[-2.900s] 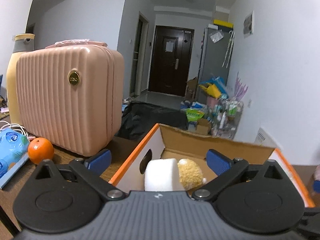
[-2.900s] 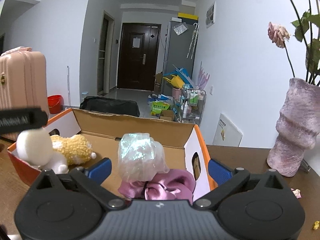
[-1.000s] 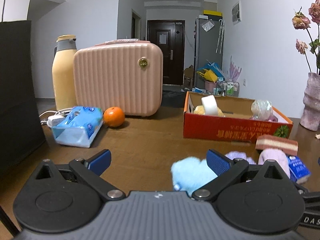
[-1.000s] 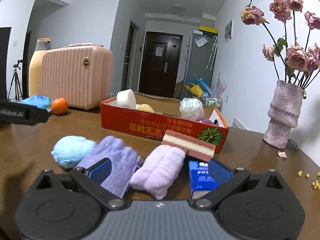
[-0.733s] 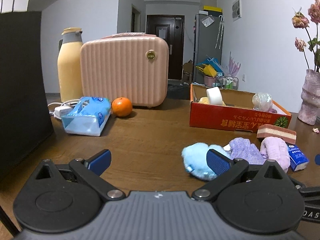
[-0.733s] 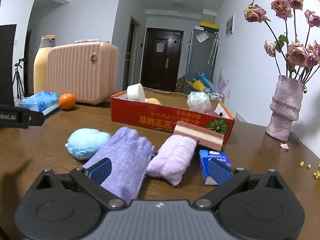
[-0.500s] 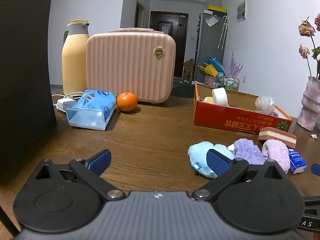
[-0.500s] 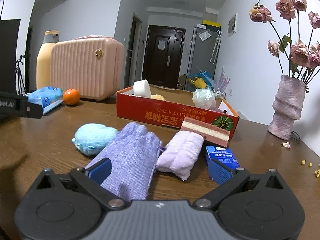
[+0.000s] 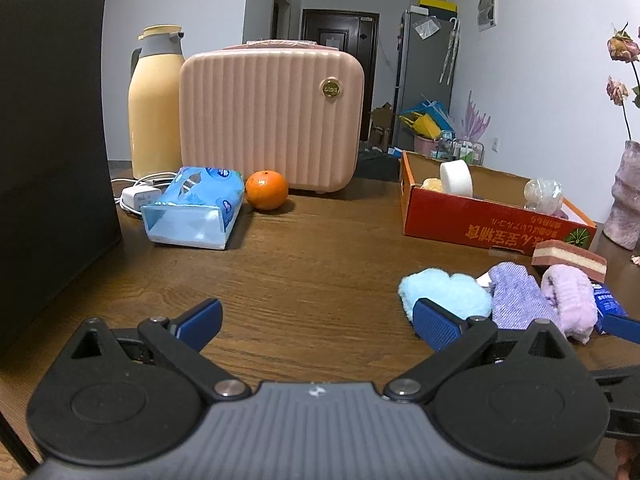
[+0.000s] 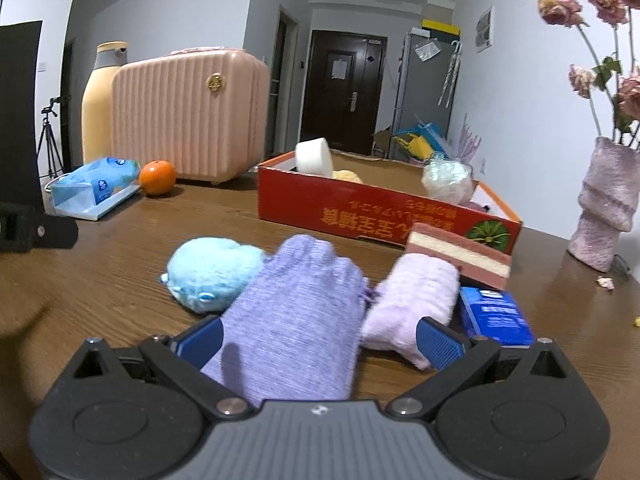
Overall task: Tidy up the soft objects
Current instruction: 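Withdraw both grippers from the box back over the table, then close the right gripper on the purple drawstring pouch and lift it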
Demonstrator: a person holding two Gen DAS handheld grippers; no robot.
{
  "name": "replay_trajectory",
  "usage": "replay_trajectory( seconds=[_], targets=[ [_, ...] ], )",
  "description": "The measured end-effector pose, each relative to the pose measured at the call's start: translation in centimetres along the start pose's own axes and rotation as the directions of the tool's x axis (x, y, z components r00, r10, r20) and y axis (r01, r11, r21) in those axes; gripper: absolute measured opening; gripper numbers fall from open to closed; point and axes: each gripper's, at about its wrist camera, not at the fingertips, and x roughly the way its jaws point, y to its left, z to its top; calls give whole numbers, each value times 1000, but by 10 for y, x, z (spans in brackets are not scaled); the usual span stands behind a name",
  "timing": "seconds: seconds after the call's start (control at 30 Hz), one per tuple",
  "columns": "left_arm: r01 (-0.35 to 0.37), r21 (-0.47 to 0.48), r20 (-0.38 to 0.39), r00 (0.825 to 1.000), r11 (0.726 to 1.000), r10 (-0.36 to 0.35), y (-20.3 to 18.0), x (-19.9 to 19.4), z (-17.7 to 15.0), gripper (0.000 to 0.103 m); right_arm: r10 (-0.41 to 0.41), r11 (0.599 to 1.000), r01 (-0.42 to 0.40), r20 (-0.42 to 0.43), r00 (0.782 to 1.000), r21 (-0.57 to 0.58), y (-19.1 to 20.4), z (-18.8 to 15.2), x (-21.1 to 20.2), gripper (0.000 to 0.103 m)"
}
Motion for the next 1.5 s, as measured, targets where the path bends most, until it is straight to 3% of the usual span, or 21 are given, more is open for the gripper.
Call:
replay_trajectory(
  seconds=[0.33, 0.53, 0.67, 0.8, 0.9, 1.27, 1.5],
  targets=[
    [0, -2, -59, 998, 1000, 0, 5, 12, -3, 103, 10, 999, -13, -84, 996, -36, 19, 11, 39, 101],
    [10, 9, -81, 997, 1000, -9, 2, 17, -5, 103, 57, 998, -54, -134, 989, 29, 8, 12, 51, 89],
    [12, 15, -92, 996, 1000, -11, 0, 19, -6, 103, 66, 997, -60, -138, 988, 49, 5, 11, 51, 72],
    [12, 12, -90, 996, 1000, -11, 0, 18, -6, 103, 79, 995, -71, -125, 989, 69, 1, 11, 49, 49],
    [12, 9, -94, 995, 1000, -11, 1, 19, -6, 103, 86, 995, -80, -102, 991, 61, 1, 11, 44, 42],
    [-17, -6, -97, 995, 1000, 16, 4, 27, -7, 103, 48, 999, -49, 52, 998, 18, 5, 14, 19, 39],
    [-44, -12, -81, 996, 999, 42, 3, 30, -8, 103, 25, 999, -29, 102, 994, 37, -5, 18, 10, 39]
  ],
)
